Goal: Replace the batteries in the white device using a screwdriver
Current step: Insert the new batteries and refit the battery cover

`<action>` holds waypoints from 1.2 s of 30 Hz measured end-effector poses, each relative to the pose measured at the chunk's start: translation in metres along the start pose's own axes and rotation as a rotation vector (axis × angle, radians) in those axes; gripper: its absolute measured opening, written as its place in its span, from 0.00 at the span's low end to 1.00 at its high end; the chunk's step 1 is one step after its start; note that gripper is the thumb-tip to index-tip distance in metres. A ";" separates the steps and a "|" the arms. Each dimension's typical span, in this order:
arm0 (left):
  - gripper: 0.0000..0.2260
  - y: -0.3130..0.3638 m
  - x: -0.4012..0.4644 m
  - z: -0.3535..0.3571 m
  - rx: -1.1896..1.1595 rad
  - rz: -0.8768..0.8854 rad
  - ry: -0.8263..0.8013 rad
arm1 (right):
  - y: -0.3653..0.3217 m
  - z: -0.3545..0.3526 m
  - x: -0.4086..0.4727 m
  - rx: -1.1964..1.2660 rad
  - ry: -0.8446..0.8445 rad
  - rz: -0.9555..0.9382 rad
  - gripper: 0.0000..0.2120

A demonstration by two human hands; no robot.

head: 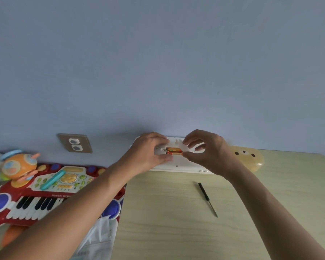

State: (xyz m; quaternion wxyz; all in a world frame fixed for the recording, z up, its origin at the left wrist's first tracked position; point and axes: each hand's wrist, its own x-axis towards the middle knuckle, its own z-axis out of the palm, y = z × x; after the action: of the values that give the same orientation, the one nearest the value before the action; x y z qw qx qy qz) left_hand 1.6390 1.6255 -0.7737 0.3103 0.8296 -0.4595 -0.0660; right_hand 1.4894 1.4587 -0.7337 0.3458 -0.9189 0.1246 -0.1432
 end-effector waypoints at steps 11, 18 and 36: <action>0.23 0.008 0.003 -0.009 -0.219 -0.019 0.042 | 0.022 0.025 0.024 0.073 0.040 -0.006 0.13; 0.12 0.016 0.000 -0.004 -0.244 -0.020 0.109 | 0.029 0.025 0.024 0.060 0.036 0.042 0.13; 0.11 0.000 0.006 0.004 -0.156 0.054 0.050 | 0.041 0.012 0.001 -0.009 0.081 0.126 0.07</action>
State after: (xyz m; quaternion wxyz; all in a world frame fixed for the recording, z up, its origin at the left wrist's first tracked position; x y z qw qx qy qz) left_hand 1.6409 1.6194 -0.7757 0.3871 0.7915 -0.4674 -0.0724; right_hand 1.4893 1.4360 -0.7700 0.3448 -0.9042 0.1968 -0.1577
